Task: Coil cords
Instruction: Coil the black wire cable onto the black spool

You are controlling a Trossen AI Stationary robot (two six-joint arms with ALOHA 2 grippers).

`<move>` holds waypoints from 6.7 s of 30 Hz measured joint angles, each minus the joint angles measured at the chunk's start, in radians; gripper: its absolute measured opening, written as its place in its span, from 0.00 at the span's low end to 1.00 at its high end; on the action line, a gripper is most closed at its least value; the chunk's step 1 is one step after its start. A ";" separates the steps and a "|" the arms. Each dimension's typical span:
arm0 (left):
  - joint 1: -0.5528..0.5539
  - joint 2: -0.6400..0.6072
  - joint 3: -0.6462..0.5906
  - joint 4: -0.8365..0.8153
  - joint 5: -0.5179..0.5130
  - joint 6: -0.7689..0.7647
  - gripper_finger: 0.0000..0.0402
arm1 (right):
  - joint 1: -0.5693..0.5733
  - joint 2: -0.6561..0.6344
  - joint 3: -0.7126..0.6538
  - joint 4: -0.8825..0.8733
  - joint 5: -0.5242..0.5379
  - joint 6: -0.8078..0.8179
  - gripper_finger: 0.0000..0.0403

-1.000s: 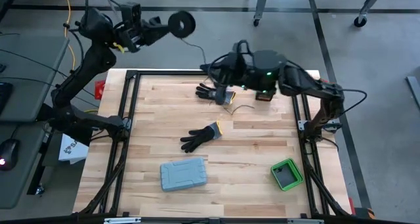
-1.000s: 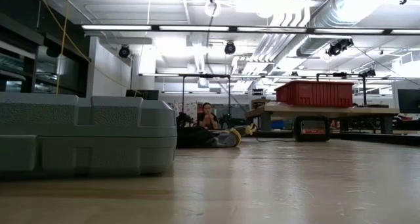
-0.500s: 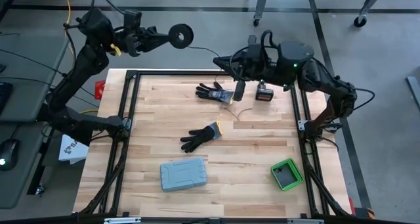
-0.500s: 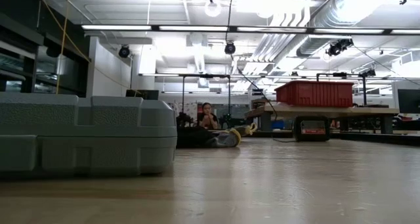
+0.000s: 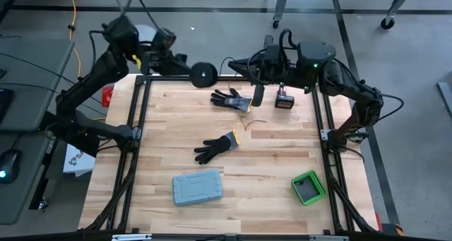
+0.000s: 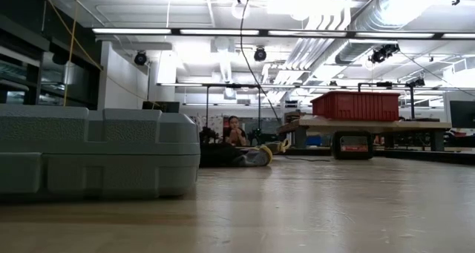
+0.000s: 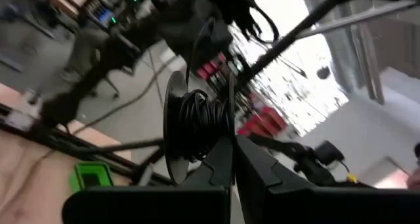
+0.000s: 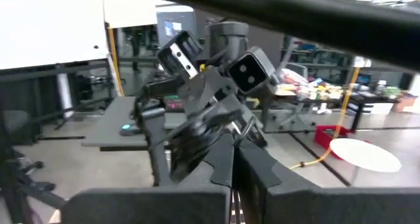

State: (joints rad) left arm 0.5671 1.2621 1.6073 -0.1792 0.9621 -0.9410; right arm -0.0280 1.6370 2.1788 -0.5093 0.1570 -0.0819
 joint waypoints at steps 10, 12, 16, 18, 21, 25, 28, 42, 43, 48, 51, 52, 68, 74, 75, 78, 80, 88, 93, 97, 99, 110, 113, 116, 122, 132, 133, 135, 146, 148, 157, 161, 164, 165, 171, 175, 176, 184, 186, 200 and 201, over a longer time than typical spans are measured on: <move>-0.112 0.083 0.000 0.106 0.040 -0.091 0.00 | -0.007 0.002 0.000 0.058 -0.128 0.022 0.00; -0.132 0.104 0.000 0.167 0.063 -0.138 0.00 | -0.007 0.002 0.000 0.058 -0.137 0.022 0.00; -0.167 0.133 0.000 0.297 0.111 -0.237 0.00 | -0.007 0.002 0.000 0.058 -0.144 0.022 0.00; -0.183 0.144 0.000 0.373 0.113 -0.284 0.00 | -0.012 0.002 0.000 0.059 -0.153 0.022 0.00; -0.207 0.162 0.000 0.498 0.110 -0.357 0.00 | -0.018 0.013 0.000 0.072 -0.164 0.038 0.00; -0.234 0.182 0.000 0.638 0.073 -0.421 0.00 | -0.020 0.045 0.000 0.110 -0.213 0.042 0.00; -0.248 0.197 0.000 0.710 0.032 -0.427 0.00 | -0.020 0.068 0.000 0.135 -0.247 0.060 0.00; -0.252 0.213 0.000 0.940 -0.184 -0.286 0.00 | -0.021 0.140 -0.001 0.209 -0.326 0.136 0.00; -0.252 0.213 0.000 0.941 -0.205 -0.260 0.00 | -0.021 0.146 -0.001 0.212 -0.335 0.142 0.00; -0.209 0.202 0.000 0.933 -0.238 -0.155 0.00 | -0.022 0.148 0.001 0.210 -0.336 0.162 0.00; -0.168 0.179 0.000 0.920 -0.231 -0.102 0.00 | -0.020 0.140 0.001 0.215 -0.314 0.156 0.00; -0.152 0.171 0.000 0.917 -0.231 -0.083 0.00 | -0.019 0.138 0.001 0.219 -0.304 0.161 0.00; -0.042 0.130 0.002 0.884 -0.262 0.038 0.00 | -0.018 0.158 -0.002 0.102 -0.007 0.110 0.45; -0.034 0.124 0.001 0.881 -0.273 0.074 0.00 | -0.018 0.167 -0.001 0.054 0.002 0.098 0.46; -0.034 0.122 0.001 0.886 -0.280 0.081 0.00 | -0.018 0.172 -0.001 0.050 0.003 0.088 0.46; -0.031 0.119 0.001 0.887 -0.298 0.086 0.00 | -0.020 0.180 -0.001 0.036 0.032 0.067 0.46; -0.031 0.120 0.001 0.885 -0.298 0.090 0.00 | -0.024 0.190 -0.001 0.041 0.075 0.046 0.46; -0.031 0.117 0.001 0.905 -0.302 0.090 0.00 | -0.053 0.215 -0.001 0.055 0.045 0.080 0.46; -0.030 0.117 0.001 0.916 -0.305 0.090 0.00 | -0.058 0.231 -0.001 0.050 0.049 0.078 0.46; -0.017 0.115 0.001 0.916 -0.304 0.090 0.00 | -0.059 0.230 -0.001 0.040 0.052 0.083 0.44; -0.010 0.113 0.001 0.919 -0.302 0.089 0.00 | -0.059 0.230 -0.001 0.035 0.060 0.082 0.39; 0.056 0.108 0.001 0.902 -0.295 0.081 0.00 | -0.024 0.210 -0.001 0.004 0.139 0.034 0.01; 0.110 0.091 0.001 0.857 -0.293 0.086 0.00 | -0.002 0.189 0.000 -0.038 0.143 0.037 0.01; 0.170 0.064 0.001 0.736 -0.289 0.120 0.00 | 0.025 0.170 0.000 -0.074 0.162 0.030 0.00; 0.257 0.004 0.000 0.421 -0.240 0.214 0.00 | 0.064 0.127 0.000 -0.080 0.177 0.012 0.00; 0.284 -0.052 0.000 0.091 -0.084 0.202 0.00 | 0.057 0.063 0.000 -0.019 0.199 -0.058 0.00; 0.284 -0.054 0.000 0.073 -0.072 0.196 0.00 | 0.054 0.059 0.000 -0.017 0.199 -0.063 0.00; 0.284 -0.057 0.000 0.042 -0.049 0.176 0.00 | 0.054 0.053 0.000 0.000 0.198 -0.076 0.00; 0.232 -0.048 0.000 -0.139 0.055 0.131 0.00 | 0.052 0.037 0.000 0.045 0.150 -0.119 0.00; 0.205 -0.043 0.000 -0.146 0.073 0.127 0.00 | 0.050 0.037 0.010 0.039 0.141 -0.129 0.00; 0.066 -0.008 0.000 -0.114 0.126 0.063 0.00 | 0.006 0.037 0.014 0.036 0.061 -0.128 0.00; 0.016 0.003 0.000 -0.026 0.128 0.004 0.00 | -0.007 0.037 0.014 0.027 0.040 -0.128 0.00; -0.006 0.000 0.001 0.041 0.129 -0.037 0.00 | -0.011 0.037 0.014 0.041 0.037 -0.129 0.00; -0.013 0.000 0.002 0.056 0.129 -0.049 0.00 | -0.013 0.037 0.014 0.046 0.027 -0.129 0.00; -0.058 0.011 0.002 0.081 0.082 -0.105 0.00 | -0.038 0.040 0.014 0.069 -0.037 -0.113 0.00; -0.089 0.032 0.002 0.121 0.074 -0.112 0.00 | -0.052 0.040 0.014 0.096 -0.087 -0.093 0.00; -0.097 0.040 0.002 0.144 0.075 -0.126 0.00 | -0.055 0.040 0.014 0.100 -0.092 -0.091 0.00; -0.166 0.115 0.001 0.454 0.081 -0.312 0.00 | -0.071 0.044 0.014 0.113 -0.106 -0.088 0.00; -0.181 0.133 0.001 0.517 0.082 -0.353 0.00 | -0.074 0.050 0.014 0.122 -0.111 -0.075 0.00; -0.254 0.207 0.000 0.793 0.017 -0.401 0.00 | -0.074 0.113 0.014 0.146 -0.227 -0.001 0.00; -0.255 0.207 0.000 0.818 0.008 -0.401 0.00 | -0.074 0.115 0.014 0.146 -0.235 0.000 0.00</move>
State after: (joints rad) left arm 0.3122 1.4689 1.6077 0.6392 0.9701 -1.3421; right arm -0.1018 1.7523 2.1925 -0.3631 -0.0777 -0.0823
